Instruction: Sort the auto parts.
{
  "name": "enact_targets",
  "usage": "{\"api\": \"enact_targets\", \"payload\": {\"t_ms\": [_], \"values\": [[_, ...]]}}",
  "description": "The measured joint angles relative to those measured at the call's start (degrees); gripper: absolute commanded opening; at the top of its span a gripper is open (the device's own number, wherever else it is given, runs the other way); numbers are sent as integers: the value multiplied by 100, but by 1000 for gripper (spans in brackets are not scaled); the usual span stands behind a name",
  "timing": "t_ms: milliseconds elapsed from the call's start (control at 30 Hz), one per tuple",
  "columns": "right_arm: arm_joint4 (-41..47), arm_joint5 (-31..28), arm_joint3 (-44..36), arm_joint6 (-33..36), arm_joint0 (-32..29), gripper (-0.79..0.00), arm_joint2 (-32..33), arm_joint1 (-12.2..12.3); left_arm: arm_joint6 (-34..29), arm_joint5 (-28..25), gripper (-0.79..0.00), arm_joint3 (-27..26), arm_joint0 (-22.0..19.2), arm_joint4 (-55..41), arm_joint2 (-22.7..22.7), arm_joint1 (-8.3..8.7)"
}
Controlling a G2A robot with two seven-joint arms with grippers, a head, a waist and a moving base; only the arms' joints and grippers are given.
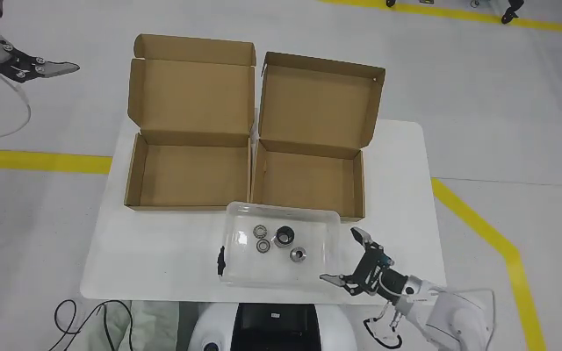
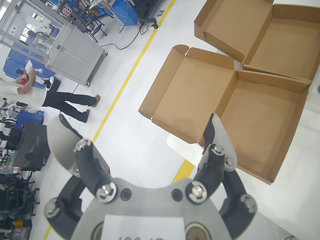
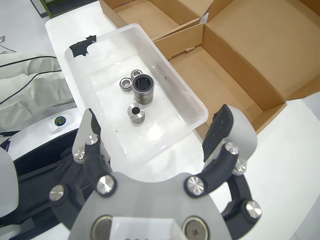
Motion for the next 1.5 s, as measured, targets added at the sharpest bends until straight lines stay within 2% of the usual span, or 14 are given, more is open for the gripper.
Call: {"api": "enact_targets", "payload": {"t_ms": [833,1200,1500], "values": [[-39,39,27,51,51,0,-61,3,0,0,0,0,0,0,0,0],[48,-373,906,788,1357,0,-1046,37,0,0,0,0,0,0,0,0],[100,-200,1668,983,2254,0,-1831,0,0,0,0,0,0,0,0,0]]}}
